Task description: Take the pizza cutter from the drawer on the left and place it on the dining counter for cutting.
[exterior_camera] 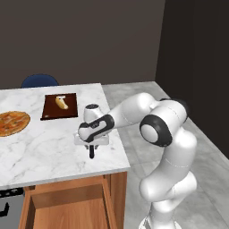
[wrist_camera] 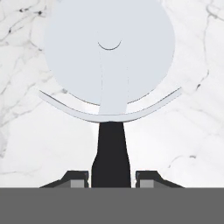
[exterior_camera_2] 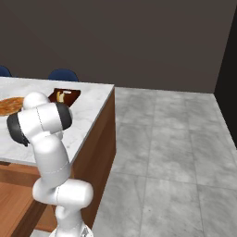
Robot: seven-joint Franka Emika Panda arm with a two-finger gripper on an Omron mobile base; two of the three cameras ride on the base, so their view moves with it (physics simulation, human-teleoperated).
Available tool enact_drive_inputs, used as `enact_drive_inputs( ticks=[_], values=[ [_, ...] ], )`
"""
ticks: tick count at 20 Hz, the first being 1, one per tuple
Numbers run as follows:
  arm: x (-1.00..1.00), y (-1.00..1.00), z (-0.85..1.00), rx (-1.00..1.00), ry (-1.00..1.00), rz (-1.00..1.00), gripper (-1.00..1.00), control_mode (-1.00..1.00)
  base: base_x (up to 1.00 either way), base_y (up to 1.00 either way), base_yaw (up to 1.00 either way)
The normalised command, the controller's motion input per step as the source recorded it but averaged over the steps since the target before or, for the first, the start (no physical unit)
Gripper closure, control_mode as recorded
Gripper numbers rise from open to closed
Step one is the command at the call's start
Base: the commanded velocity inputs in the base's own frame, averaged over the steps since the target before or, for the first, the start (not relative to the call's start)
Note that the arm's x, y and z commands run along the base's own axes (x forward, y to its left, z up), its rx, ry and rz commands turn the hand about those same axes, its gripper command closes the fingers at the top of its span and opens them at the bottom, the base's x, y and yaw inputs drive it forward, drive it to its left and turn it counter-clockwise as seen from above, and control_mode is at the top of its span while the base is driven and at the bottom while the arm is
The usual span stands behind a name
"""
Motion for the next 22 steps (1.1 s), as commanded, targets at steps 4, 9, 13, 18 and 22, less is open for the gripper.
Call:
enact_drive_inputs(
  ticks=[4,9,13,18,22],
  values=[
    [0.02,0.03,-0.14,0.00,0.00,0.00,1.00,-1.00,0.00,0.00,0.00],
    [0.02,0.02,-0.19,0.00,0.00,0.02,1.00,-1.00,0.00,0.00,0.00],
    [0.08,0.00,-0.15,0.00,0.00,0.01,1.00,-1.00,0.00,0.00,0.00],
    [0.18,0.02,-0.09,0.00,0.00,0.00,-1.00,-1.00,0.00,0.00,0.00],
    [0.07,0.00,0.00,0.00,0.00,0.00,-1.00,-1.00,0.00,0.00,0.00]
  ],
)
